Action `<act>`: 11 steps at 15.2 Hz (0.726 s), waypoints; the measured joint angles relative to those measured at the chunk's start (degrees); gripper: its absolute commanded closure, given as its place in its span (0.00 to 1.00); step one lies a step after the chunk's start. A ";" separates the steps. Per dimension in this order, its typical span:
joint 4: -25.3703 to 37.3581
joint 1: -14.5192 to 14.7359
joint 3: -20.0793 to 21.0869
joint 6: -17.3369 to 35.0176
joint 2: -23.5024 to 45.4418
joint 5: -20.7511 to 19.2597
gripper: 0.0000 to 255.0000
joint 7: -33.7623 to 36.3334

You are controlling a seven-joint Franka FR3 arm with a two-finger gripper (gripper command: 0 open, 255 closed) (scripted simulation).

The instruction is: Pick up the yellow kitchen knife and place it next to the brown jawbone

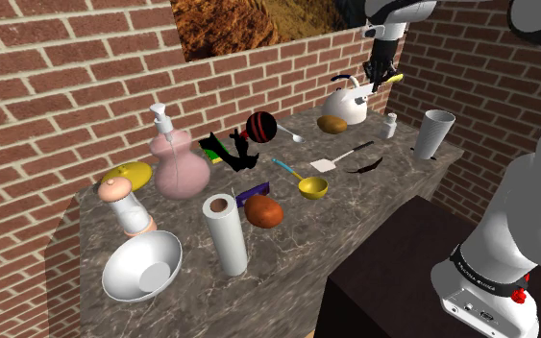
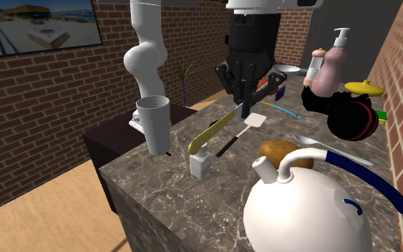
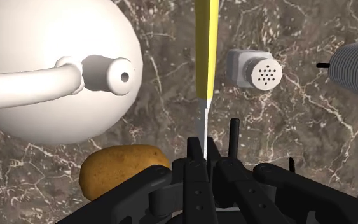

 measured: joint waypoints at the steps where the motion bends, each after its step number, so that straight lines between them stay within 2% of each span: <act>1: -0.87 0.92 0.36 0.15 -1.16 -0.91 1.00 1.48; 7: -6.94 6.41 4.43 1.48 -8.47 -6.46 1.00 12.57; 11: -9.54 9.03 7.73 2.16 -11.06 -8.17 1.00 19.20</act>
